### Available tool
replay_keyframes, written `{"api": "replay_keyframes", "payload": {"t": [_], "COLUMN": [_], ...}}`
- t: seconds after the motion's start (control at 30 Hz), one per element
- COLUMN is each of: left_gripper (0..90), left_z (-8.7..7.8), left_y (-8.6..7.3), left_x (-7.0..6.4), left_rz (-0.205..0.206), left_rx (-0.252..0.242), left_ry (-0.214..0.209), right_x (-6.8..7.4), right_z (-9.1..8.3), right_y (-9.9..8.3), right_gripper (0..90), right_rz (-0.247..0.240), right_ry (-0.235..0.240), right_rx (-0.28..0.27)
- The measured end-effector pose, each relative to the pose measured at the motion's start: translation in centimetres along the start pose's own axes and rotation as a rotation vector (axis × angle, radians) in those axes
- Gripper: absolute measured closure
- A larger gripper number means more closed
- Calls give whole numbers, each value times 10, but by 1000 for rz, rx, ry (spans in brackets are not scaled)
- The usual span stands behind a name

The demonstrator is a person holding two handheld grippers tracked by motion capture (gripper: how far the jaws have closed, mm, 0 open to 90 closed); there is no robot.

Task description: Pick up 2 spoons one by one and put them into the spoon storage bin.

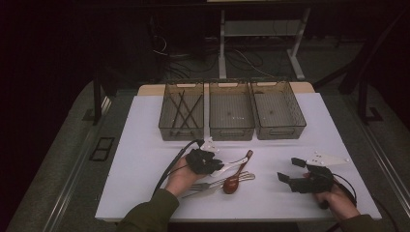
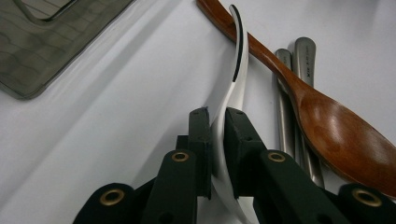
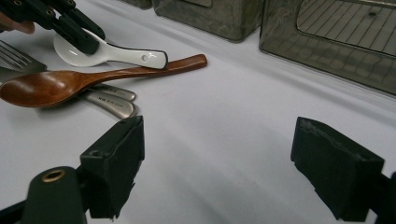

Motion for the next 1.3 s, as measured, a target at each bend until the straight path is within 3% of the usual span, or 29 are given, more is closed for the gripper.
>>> {"api": "replay_keyframes", "payload": {"t": [0.3,0.57,0.93,1.3], "left_gripper": [805,806,806,806], "left_z": [-10,-25,-36,-44], "left_y": [8,20,49,79], "left_x": [5,9,18,33], "left_rz": [-3,25,63,69], "left_rx": [-50,-100,-164,-201], "left_ry": [40,57,84,116], "right_x": [0,0,0,-1], "right_z": [0,0,0,-1], "right_y": [0,0,0,0], "right_gripper": [171,170,170,171], "right_rz": [0,0,2,5], "right_ry": [0,0,-3,-2], "right_rx": [0,1,0,-1]}}
Point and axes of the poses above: each handheld gripper's, and its own axes: z roughly forward along the jaws, y roughly out of its top, x roughly to its left, the point moved 10 cm from there along z, roughly forward along the jaws, and after that the axes turned 1 degree about -z, right-handed, at the moved point
